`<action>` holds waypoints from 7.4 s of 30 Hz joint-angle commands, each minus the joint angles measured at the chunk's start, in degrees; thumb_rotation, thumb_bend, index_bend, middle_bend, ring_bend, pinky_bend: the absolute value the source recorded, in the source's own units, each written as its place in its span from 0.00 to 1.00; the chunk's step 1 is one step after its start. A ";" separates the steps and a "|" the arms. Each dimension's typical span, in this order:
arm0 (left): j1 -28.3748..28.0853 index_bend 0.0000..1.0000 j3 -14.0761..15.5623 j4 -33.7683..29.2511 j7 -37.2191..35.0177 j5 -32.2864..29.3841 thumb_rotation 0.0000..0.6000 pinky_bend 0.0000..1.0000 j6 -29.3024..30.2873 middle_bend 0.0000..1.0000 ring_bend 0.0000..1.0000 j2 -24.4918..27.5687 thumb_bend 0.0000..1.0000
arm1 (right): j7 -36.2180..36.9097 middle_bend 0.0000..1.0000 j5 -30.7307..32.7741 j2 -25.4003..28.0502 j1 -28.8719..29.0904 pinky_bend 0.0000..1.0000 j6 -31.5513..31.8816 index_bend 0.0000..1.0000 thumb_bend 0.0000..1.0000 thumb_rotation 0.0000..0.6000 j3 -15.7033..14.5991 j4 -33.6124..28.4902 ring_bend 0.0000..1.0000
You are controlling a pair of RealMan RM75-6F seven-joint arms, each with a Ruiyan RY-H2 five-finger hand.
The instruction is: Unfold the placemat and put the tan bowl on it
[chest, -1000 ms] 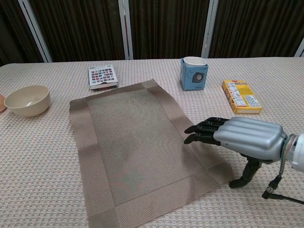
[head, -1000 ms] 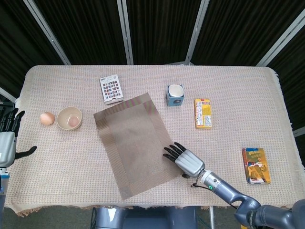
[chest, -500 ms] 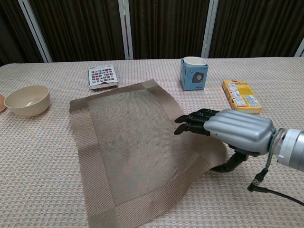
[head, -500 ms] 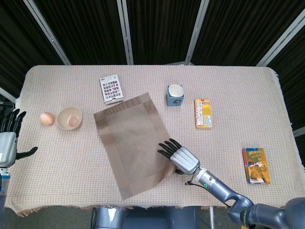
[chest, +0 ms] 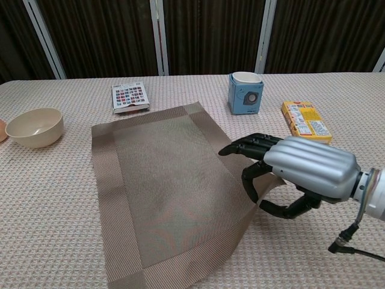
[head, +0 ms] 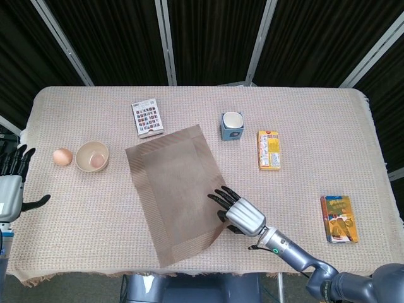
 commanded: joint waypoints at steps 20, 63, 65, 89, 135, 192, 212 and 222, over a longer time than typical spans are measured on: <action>-0.32 0.00 0.28 -0.37 1.52 0.73 1.00 0.00 -0.89 0.00 0.00 -0.82 0.00 | -6.63 0.09 -19.28 19.67 -1.07 0.00 20.54 0.74 0.40 1.00 -9.78 13.01 0.00; -0.67 0.00 1.55 0.85 2.68 3.48 1.00 0.00 -2.34 0.00 0.00 -2.03 0.00 | -0.90 0.00 2.45 13.31 -0.85 0.00 24.32 0.00 0.00 1.00 5.45 27.77 0.00; -1.06 0.00 2.04 1.05 2.99 4.43 1.00 0.00 -3.01 0.00 0.00 -2.41 0.00 | -0.33 0.00 5.34 15.51 -3.65 0.00 24.25 0.00 0.00 1.00 5.99 22.43 0.00; -19.57 0.04 3.07 20.19 -2.80 21.03 1.00 0.00 -21.34 0.00 0.00 -19.68 0.00 | -11.84 0.00 23.85 27.38 -22.59 0.00 20.27 0.00 0.00 1.00 2.33 -25.97 0.00; -30.22 0.17 7.68 46.89 -13.88 24.46 1.00 0.00 -24.73 0.00 0.00 -40.08 0.15 | -14.32 0.00 23.28 28.91 -25.03 0.00 18.68 0.00 0.00 1.00 6.33 -27.51 0.00; -30.75 0.61 9.33 41.97 -11.87 20.79 1.00 0.00 -26.00 0.00 0.00 -40.50 0.48 | -12.05 0.00 20.83 30.55 -26.71 0.00 18.79 0.00 0.00 1.00 8.18 -28.87 0.00; -26.53 0.65 12.15 21.92 -0.97 17.38 1.00 0.00 -25.64 0.00 0.00 -28.57 0.48 | -11.51 0.00 19.79 31.23 -27.23 0.00 19.35 0.00 0.00 1.00 8.46 -29.71 0.00; -24.15 0.65 16.04 8.35 6.51 14.74 1.00 0.00 -27.37 0.00 0.00 -21.80 0.48 | -11.68 0.00 19.22 31.31 -27.44 0.00 19.77 0.00 0.00 1.00 8.46 -30.16 0.00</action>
